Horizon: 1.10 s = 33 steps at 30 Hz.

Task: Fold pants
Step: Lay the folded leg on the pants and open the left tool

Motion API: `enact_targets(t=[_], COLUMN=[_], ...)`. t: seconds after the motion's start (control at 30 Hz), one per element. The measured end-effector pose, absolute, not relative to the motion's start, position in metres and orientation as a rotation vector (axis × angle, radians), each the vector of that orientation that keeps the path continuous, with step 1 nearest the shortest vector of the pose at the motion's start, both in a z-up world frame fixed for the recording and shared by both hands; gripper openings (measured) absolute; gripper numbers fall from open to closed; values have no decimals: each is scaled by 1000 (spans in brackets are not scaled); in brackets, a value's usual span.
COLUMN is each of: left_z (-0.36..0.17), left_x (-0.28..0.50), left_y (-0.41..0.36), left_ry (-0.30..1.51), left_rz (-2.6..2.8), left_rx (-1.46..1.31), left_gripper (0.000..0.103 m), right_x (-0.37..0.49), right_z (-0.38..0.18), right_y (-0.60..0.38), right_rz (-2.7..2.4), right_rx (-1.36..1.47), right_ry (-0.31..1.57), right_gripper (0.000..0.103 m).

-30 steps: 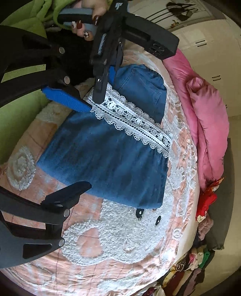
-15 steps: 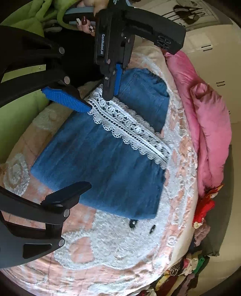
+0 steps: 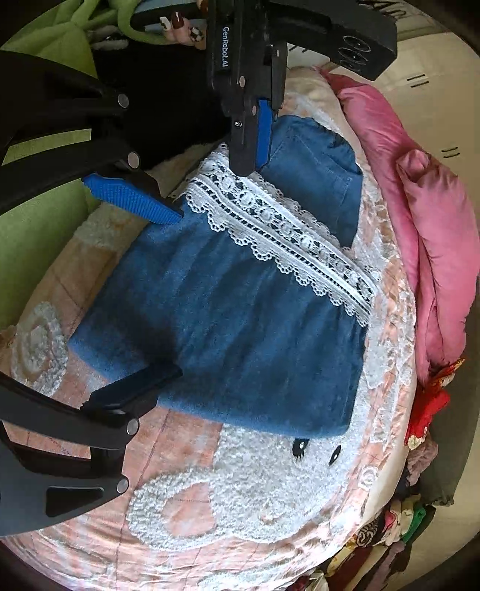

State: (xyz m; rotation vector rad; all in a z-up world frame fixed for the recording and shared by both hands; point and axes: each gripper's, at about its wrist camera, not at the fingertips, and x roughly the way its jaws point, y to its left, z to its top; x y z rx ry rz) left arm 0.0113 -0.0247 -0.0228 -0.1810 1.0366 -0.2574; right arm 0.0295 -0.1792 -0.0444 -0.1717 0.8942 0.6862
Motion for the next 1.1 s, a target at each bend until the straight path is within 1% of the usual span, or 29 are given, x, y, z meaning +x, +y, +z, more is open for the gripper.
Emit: enact_targets(t=[0.17, 0.2, 0.33, 0.4, 0.47, 0.63, 0.67, 0.8, 0.93, 1.1], left_z=[-16, -15, -12, -11, -8, -1, 0, 5, 10, 17], left_x=[10, 10, 9, 9, 9, 8, 7, 6, 4, 2], left_y=[-22, -22, -23, -22, -21, -17, -15, -10, -6, 2], left_ry=[1014, 1011, 1002, 999, 994, 970, 966, 955, 941, 919], left_rz=[-247, -247, -238, -233, -229, -205, -199, -179, -147, -112], left_rx=[-172, -171, -161, -160, -160, -154, -155, -163, -149, -145], left_gripper=[31, 33, 38, 40, 42, 64, 66, 80, 89, 93], right_x=[26, 26, 25, 25, 24, 23, 23, 22, 21, 22], right_z=[-37, -35, -31, -29, -25, -15, -13, -7, -3, 3], right_y=[-190, -192, -197, -196, -198, -197, -197, -193, -189, -182], right_rz=[675, 673, 665, 657, 650, 633, 632, 627, 625, 626], right_rx=[-156, -152, -139, -143, -140, -140, -139, -148, -154, -160], right_ry=[876, 874, 867, 861, 848, 822, 816, 800, 789, 779], right_gripper=[77, 80, 87, 93, 94, 94, 94, 94, 94, 94])
